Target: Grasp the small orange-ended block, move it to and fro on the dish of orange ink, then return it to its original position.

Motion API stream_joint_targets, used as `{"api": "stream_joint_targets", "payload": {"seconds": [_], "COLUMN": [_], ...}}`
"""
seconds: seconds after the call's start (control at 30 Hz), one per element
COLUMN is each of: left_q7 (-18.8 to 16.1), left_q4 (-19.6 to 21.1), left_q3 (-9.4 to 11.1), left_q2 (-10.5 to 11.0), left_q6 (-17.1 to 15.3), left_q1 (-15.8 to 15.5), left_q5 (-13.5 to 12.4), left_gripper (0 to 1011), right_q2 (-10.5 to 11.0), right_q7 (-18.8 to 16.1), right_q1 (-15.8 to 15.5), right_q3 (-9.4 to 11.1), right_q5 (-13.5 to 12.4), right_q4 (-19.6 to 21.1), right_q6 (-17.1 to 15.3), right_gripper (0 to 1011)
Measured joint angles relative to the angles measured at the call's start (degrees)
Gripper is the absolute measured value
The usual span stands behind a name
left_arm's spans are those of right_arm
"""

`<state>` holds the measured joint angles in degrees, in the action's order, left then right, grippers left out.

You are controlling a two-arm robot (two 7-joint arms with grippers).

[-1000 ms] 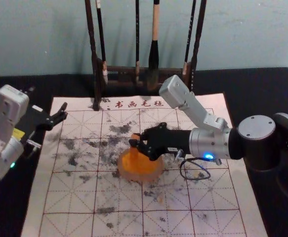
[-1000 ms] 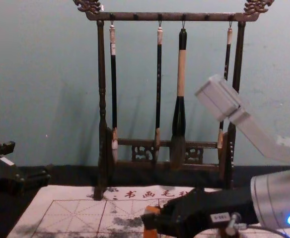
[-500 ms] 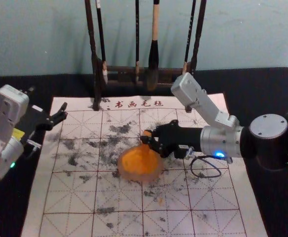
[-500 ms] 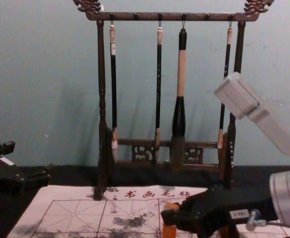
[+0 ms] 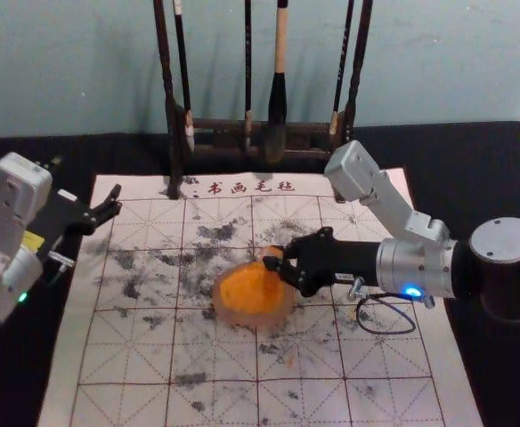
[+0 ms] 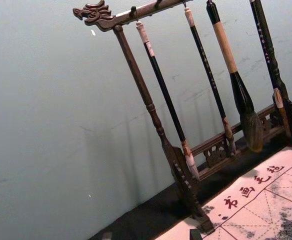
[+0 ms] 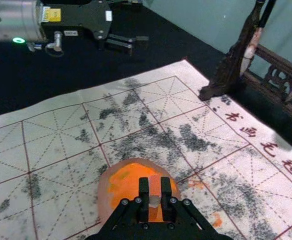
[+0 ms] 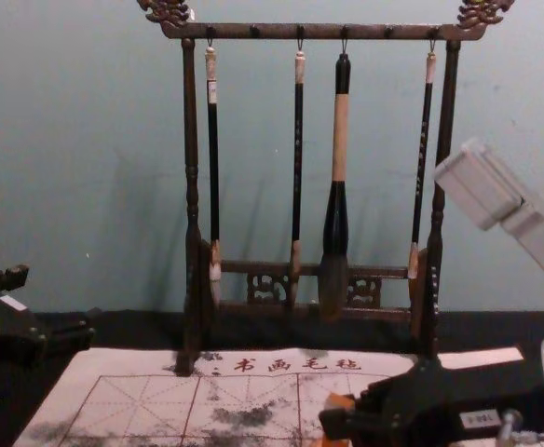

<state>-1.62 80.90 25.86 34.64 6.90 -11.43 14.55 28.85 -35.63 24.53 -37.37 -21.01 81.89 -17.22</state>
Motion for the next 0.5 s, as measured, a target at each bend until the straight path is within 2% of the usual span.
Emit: {"api": "stream_joint_targets", "payload": {"seconds": [0.5], "left_q7": [0.0], "left_q4": [0.0], "left_q3": [0.0], "left_q2": [0.0], "left_q6": [0.0], "left_q1": [0.0], "left_q5": [0.0], "left_gripper": [1001], "right_q2": [-0.4], "right_q7": [-1.0], "right_q1": [-0.2], "right_q3": [-1.6], "right_q5": [-0.6], "right_q4": [0.8], "right_q6": [-0.2], "right_gripper": [109]}}
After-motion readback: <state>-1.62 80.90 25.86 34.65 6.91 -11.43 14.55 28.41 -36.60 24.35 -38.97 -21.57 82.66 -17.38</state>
